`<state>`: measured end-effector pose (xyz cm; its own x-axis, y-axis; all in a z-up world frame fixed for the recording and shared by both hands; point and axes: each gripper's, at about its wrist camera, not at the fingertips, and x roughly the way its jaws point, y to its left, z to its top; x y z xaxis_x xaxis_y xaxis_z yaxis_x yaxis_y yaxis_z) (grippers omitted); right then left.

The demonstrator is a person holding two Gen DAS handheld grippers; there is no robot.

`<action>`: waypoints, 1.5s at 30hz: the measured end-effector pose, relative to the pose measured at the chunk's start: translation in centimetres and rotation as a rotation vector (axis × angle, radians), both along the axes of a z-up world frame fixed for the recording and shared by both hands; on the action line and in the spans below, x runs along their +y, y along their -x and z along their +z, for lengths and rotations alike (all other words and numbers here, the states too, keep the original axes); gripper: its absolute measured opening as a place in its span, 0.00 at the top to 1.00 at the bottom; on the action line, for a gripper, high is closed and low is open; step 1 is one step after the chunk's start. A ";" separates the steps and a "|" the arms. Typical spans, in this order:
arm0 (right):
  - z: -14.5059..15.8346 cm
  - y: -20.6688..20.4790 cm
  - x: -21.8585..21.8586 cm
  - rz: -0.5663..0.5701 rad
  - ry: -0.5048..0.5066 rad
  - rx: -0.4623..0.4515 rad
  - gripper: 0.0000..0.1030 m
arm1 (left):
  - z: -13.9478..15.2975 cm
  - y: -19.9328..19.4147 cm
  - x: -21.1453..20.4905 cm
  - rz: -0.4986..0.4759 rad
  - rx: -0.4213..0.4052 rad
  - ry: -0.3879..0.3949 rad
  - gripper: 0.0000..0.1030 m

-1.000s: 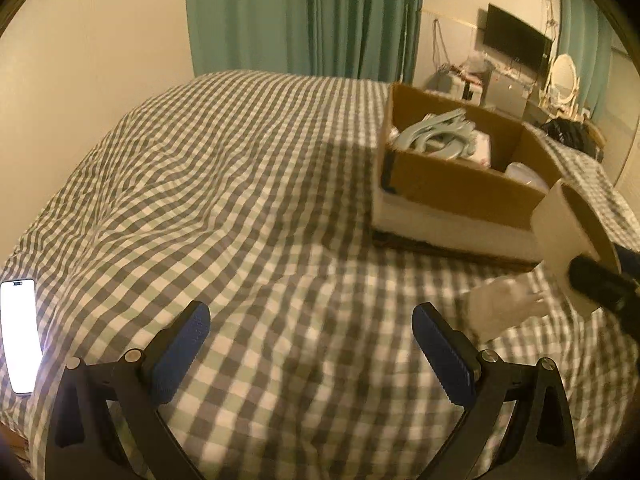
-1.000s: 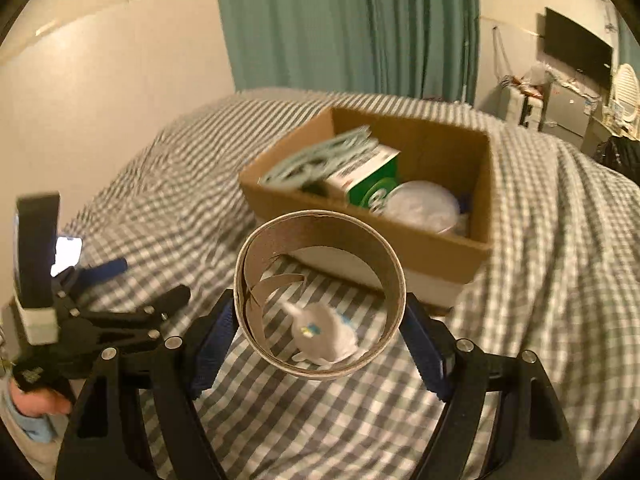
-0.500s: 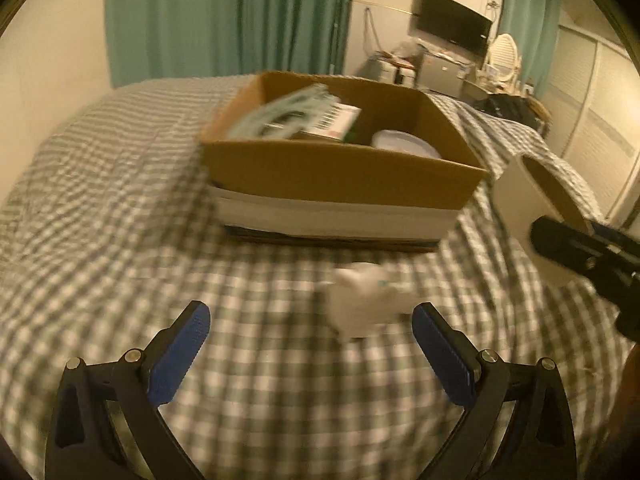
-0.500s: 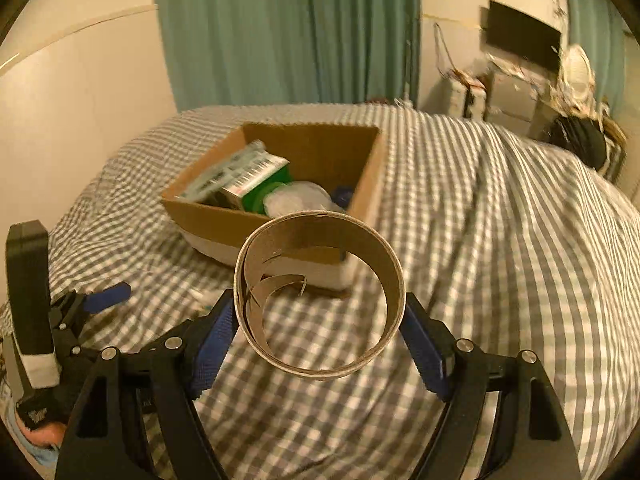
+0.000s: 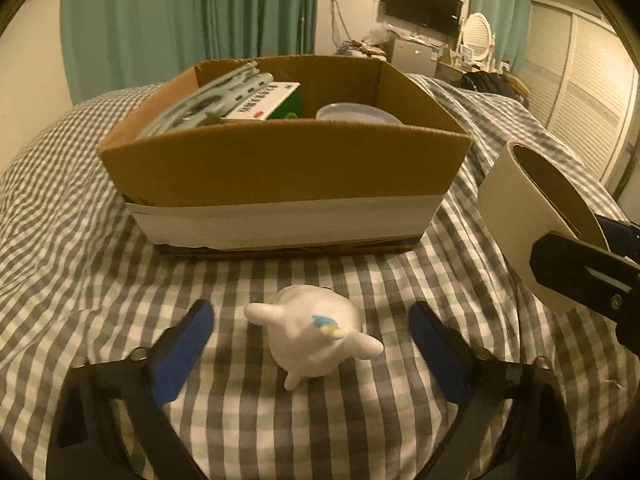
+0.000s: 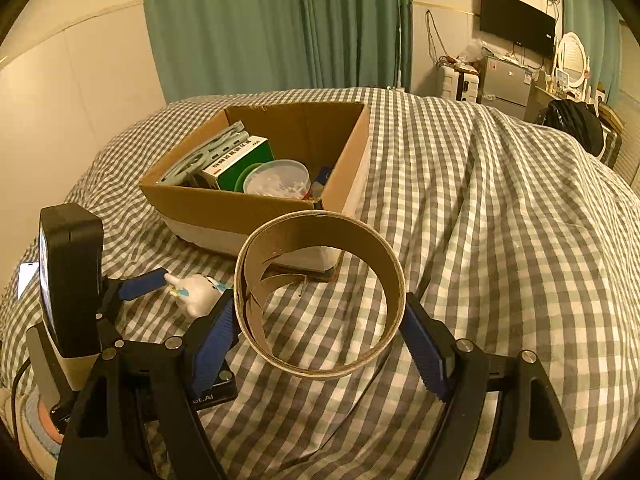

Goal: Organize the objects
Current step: 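Lift the paper tube off the toy while left tool grasps the white plush toy, then place the plush toy and paper tube into the cardboard box, opening both tools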

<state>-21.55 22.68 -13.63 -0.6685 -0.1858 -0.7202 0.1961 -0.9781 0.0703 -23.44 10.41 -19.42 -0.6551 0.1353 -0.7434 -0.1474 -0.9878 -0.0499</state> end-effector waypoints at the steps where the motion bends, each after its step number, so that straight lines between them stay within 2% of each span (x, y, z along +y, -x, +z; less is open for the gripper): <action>1: -0.1 0.0 0.1 -0.001 0.001 -0.003 0.24 | -0.1 0.1 0.1 -0.009 -0.003 0.000 0.18; 5: -0.5 0.1 0.0 0.000 -0.003 -0.013 0.24 | -0.8 0.2 0.3 -0.040 -0.031 0.008 0.42; 8: -0.4 -0.1 -0.1 -0.001 -0.009 -0.006 0.24 | -0.7 -0.1 0.4 -0.049 -0.038 0.028 0.52; 15: 0.8 -1.1 -0.4 0.006 -0.012 0.022 0.24 | 1.5 -1.5 -0.1 -0.050 -0.016 0.027 0.52; 22: 4.4 -2.1 -0.6 0.029 -0.020 0.099 0.24 | 6.6 -2.0 -1.3 -0.041 0.034 0.043 0.52; 27: 7.9 -1.8 -1.2 0.055 -0.029 0.182 0.24 | 11.3 -0.2 -1.8 -0.067 0.086 0.042 0.52; 33: 11.8 -0.1 -1.9 0.085 -0.032 0.265 0.24 | 15.9 2.1 -3.1 -0.046 0.173 0.040 0.52; 38: 14.5 2.5 -2.7 0.092 -0.060 0.352 0.24 | 18.2 4.4 -4.0 -0.037 0.215 0.038 0.52; 45: 16.6 6.9 -3.2 0.111 -0.019 0.378 0.24 | 20.5 8.4 -5.0 -0.020 0.250 0.053 0.52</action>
<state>-28.42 19.43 2.96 -0.8639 -0.2613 -0.4306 0.3096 -0.9498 -0.0448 -31.88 5.39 1.06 -0.8168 0.1152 -0.5653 -0.1680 -0.9849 0.0421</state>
